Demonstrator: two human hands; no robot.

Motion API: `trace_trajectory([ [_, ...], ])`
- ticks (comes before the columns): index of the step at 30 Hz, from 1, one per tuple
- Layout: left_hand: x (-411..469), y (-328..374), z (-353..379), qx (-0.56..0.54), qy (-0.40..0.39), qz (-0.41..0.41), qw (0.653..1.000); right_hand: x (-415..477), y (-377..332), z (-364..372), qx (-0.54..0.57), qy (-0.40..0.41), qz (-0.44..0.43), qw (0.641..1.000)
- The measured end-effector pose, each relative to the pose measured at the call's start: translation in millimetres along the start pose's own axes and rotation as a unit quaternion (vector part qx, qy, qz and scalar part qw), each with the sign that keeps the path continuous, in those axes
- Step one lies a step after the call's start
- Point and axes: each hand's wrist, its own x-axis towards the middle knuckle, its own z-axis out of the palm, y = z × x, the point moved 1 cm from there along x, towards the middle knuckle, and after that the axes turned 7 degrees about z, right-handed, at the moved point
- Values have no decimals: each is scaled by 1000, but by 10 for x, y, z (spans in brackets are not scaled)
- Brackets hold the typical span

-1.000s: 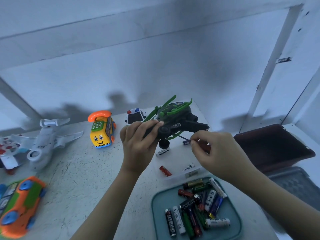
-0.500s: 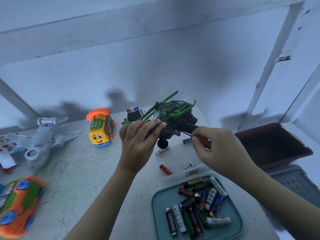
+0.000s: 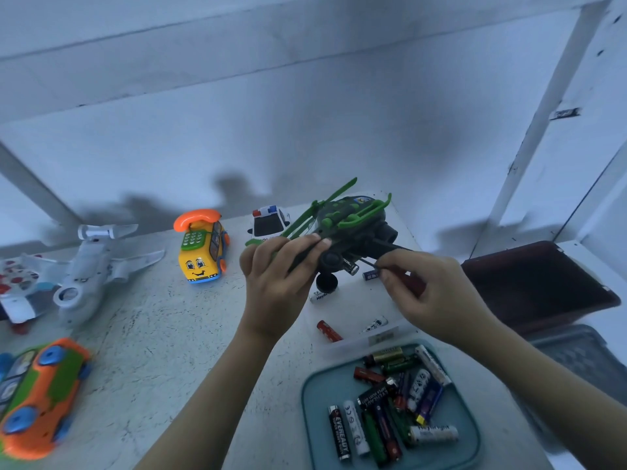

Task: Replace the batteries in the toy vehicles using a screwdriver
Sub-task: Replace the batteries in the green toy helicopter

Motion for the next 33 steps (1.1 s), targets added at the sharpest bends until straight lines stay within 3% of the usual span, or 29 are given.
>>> trace_trajectory([
  [6, -8, -4, 25, -9, -2, -9, 1000, 27, 20, -99, -13, -2, -8, 1000],
  [12, -9, -20, 29, 15, 4, -13, 1000, -62, 1, -67, 74, -6, 15, 997],
  [24, 47, 30, 11, 42, -3, -6, 999, -32, -108, 78, -9, -18, 20, 1000],
  [33, 23, 59, 2, 78, -5, -19, 997, -149, -172, 233, 88, 12, 144, 986],
])
